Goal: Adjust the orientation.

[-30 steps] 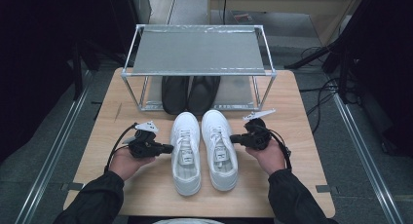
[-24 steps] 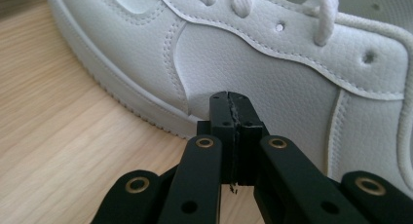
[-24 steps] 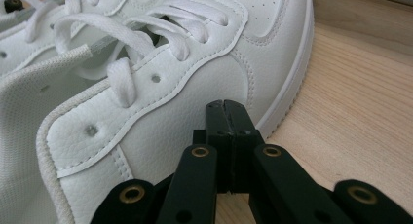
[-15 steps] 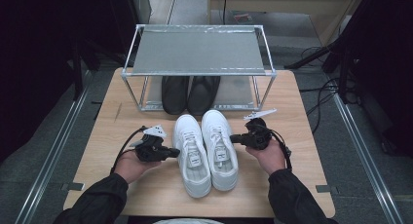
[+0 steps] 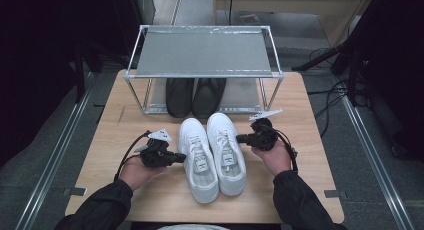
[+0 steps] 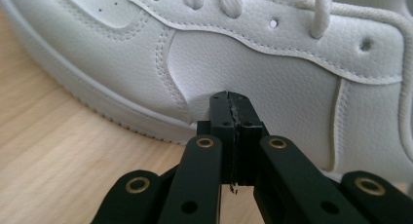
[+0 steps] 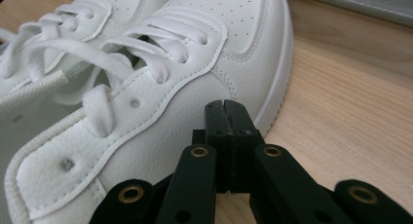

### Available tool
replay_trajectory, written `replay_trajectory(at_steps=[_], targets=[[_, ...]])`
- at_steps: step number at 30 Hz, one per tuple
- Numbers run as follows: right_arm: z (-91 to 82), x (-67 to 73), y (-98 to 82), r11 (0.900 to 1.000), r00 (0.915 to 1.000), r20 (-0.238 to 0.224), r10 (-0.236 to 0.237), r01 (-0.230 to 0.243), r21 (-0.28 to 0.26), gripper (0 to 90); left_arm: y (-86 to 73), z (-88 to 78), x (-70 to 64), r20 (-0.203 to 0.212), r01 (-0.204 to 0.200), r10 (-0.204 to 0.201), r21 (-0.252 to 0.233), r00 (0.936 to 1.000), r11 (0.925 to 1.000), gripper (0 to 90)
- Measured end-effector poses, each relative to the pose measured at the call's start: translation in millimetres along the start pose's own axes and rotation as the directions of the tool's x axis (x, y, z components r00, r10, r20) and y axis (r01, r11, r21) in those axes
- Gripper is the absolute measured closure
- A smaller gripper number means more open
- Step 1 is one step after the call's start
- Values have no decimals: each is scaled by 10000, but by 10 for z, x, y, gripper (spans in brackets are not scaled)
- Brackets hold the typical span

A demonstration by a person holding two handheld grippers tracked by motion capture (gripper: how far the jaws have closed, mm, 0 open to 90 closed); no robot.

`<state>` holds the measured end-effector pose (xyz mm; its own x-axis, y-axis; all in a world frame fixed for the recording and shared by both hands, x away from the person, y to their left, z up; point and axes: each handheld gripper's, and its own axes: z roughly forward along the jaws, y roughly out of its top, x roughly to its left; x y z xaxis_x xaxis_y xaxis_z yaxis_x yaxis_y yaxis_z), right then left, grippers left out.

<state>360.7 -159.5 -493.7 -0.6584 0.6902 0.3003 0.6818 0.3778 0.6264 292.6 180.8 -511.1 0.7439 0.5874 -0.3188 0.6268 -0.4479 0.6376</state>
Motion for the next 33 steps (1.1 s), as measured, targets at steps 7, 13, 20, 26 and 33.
replay_trajectory(at_steps=[7, 13, 20, 26, 33], targets=[[-49, -109, 10, 9994, 9981, 555, 249, -236, -255, 900, 59, 150, -206, 220, -259, 258, 44, 9994, 9997, 900], [-76, -227, 14, 9966, 9953, 770, 587, -541, -614, 896, 120, 242, -297, 614, -269, 260, 151, 9978, 9995, 900], [-184, -233, 28, 9952, 9967, 594, 553, -503, -836, 857, 137, 101, -252, 969, -94, 104, -111, 9952, 9999, 782], [-336, -145, 32, 9912, 9980, 449, 439, -379, -1265, 788, 168, -16, -303, 1122, -344, 349, -67, 9931, 9994, 600], [-445, -16, 1, 9887, 9999, 93, 114, -99, -1497, 721, 186, -169, -298, 1245, -308, 371, -516, 9915, 9982, 427]])
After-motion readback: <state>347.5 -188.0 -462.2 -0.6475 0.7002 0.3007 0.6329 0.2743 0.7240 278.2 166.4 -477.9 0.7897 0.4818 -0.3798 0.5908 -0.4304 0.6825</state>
